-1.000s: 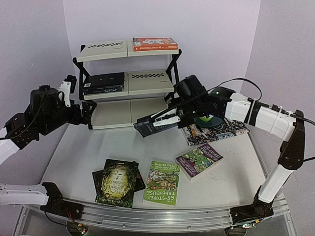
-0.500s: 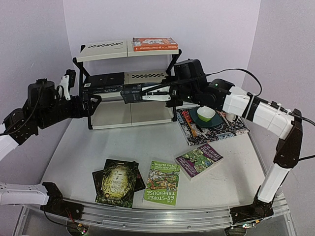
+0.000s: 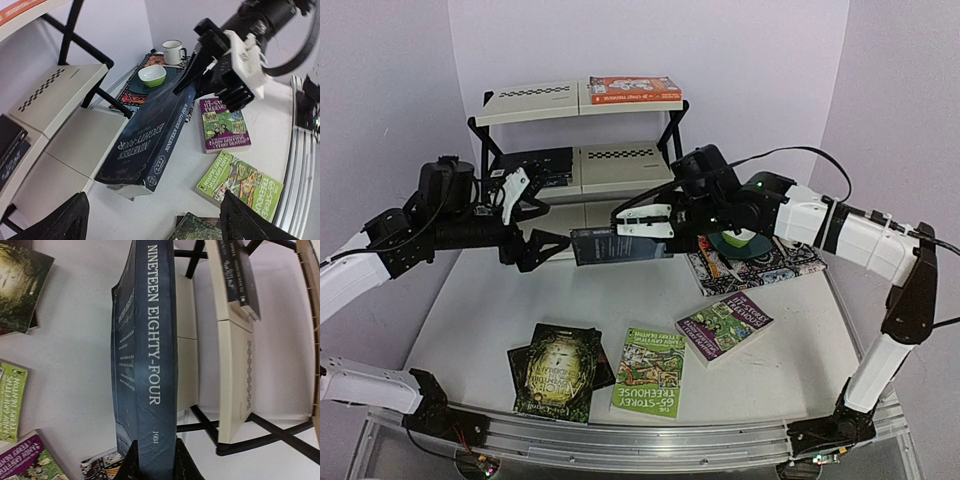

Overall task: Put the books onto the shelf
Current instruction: Pass from the right arm to the left

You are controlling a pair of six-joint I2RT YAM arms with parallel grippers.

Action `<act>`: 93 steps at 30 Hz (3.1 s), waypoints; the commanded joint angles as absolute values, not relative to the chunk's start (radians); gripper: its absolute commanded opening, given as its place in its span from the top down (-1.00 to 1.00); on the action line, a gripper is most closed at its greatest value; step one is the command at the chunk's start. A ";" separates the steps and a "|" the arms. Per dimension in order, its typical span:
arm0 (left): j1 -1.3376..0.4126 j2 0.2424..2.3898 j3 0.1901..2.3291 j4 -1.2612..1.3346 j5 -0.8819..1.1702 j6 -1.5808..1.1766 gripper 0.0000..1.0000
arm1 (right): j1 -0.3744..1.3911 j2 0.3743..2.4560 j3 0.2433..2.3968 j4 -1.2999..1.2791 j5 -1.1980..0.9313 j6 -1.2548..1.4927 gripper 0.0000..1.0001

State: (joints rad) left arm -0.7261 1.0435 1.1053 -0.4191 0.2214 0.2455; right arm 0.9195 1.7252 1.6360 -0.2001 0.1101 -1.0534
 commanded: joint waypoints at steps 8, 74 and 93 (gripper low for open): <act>-0.757 1.165 1.172 -0.418 0.429 0.574 -0.86 | 0.923 1.599 1.618 -0.256 -0.105 -0.834 1.00; -0.946 1.525 1.322 -0.227 -0.074 -1.518 -0.78 | 1.071 1.562 1.446 -0.328 0.258 0.324 1.00; -0.963 1.597 1.328 -0.229 -0.074 -1.531 0.34 | 1.107 1.604 1.464 -0.336 0.182 0.233 0.53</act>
